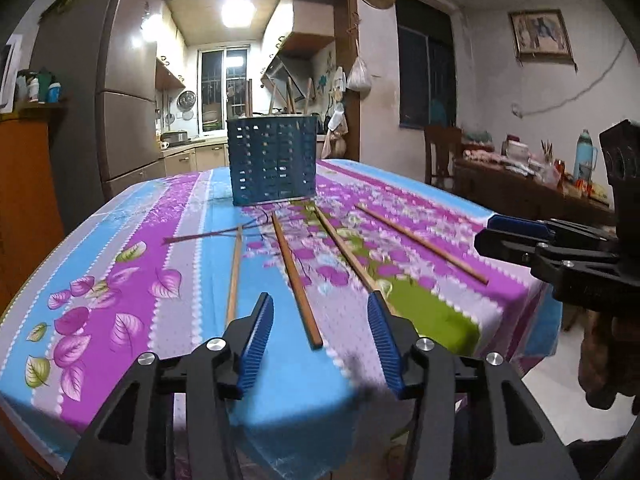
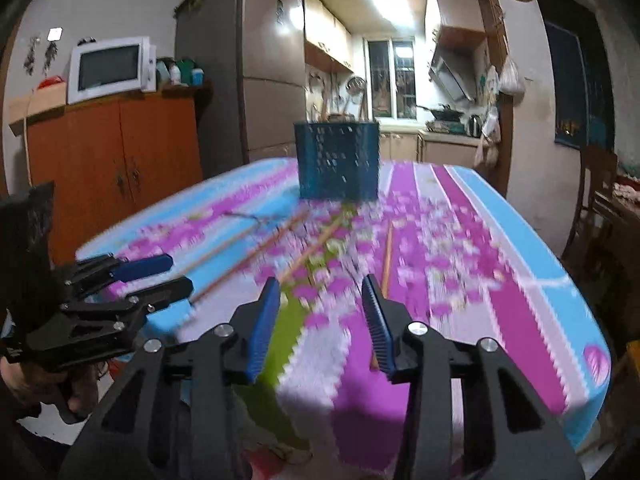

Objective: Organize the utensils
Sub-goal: 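Withdraw both tools from the holder back to the loose chopsticks, then grasp a chopstick with the left tool while the right tool grasps another chopstick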

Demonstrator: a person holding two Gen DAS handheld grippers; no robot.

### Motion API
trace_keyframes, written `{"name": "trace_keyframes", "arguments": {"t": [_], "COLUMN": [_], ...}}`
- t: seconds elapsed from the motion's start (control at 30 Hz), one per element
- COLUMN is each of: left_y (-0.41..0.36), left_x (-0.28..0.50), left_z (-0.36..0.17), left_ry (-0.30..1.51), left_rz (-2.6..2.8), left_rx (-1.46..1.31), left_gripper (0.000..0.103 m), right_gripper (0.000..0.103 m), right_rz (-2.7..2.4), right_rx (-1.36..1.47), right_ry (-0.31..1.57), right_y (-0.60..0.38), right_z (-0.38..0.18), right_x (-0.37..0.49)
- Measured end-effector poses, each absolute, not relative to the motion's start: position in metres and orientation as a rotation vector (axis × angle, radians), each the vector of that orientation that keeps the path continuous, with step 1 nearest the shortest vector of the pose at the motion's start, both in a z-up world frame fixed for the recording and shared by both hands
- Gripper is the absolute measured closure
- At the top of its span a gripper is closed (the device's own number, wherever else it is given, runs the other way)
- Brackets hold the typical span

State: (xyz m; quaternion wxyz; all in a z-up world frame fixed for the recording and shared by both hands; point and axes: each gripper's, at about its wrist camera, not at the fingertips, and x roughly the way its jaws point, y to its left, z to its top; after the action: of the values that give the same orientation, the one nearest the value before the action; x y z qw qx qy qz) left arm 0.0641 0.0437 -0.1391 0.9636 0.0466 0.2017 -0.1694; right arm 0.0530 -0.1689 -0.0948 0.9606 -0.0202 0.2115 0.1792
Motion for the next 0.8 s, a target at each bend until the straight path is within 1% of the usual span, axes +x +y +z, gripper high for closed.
{"name": "trace_keyframes", "arguments": {"t": [0.03, 0.07, 0.13, 0.37, 0.47, 0.53, 0.63, 0.67, 0.73, 0.8], "left_y": [0.043, 0.043, 0.043, 0.039, 0.036, 0.034, 0.033, 0.032, 0.033, 0.035], "left_x": [0.066, 0.069, 0.074, 0.081, 0.080, 0.080, 0.079, 0.078, 0.076, 0.075], "left_z": [-0.141, -0.145, -0.148, -0.159, -0.162, -0.164, -0.165, -0.166, -0.168, -0.169], "left_ry": [0.412, 0.420, 0.431, 0.428, 0.413, 0.404, 0.394, 0.386, 0.376, 0.368], "left_rz": [-0.345, -0.346, -0.346, -0.326, -0.324, -0.319, -0.312, -0.306, -0.292, -0.289], "left_rx": [0.093, 0.092, 0.088, 0.085, 0.092, 0.096, 0.088, 0.088, 0.084, 0.076], "left_gripper": [0.063, 0.066, 0.075, 0.076, 0.076, 0.076, 0.076, 0.076, 0.081, 0.081], "right_gripper": [0.067, 0.067, 0.069, 0.069, 0.075, 0.083, 0.088, 0.089, 0.090, 0.090], "right_rz": [0.356, 0.349, 0.326, 0.276, 0.271, 0.271, 0.274, 0.270, 0.265, 0.263], "right_rx": [-0.039, -0.039, -0.060, -0.061, -0.052, -0.051, -0.062, -0.068, -0.068, -0.062], "right_ry": [0.436, 0.440, 0.441, 0.470, 0.484, 0.489, 0.485, 0.480, 0.472, 0.467], "right_y": [-0.170, -0.170, -0.171, -0.181, -0.189, -0.189, -0.187, -0.186, -0.184, -0.185], "right_z": [-0.099, -0.101, -0.107, -0.128, -0.134, -0.136, -0.138, -0.138, -0.140, -0.140], "right_x": [0.052, 0.052, 0.052, 0.060, 0.064, 0.067, 0.066, 0.066, 0.064, 0.062]}}
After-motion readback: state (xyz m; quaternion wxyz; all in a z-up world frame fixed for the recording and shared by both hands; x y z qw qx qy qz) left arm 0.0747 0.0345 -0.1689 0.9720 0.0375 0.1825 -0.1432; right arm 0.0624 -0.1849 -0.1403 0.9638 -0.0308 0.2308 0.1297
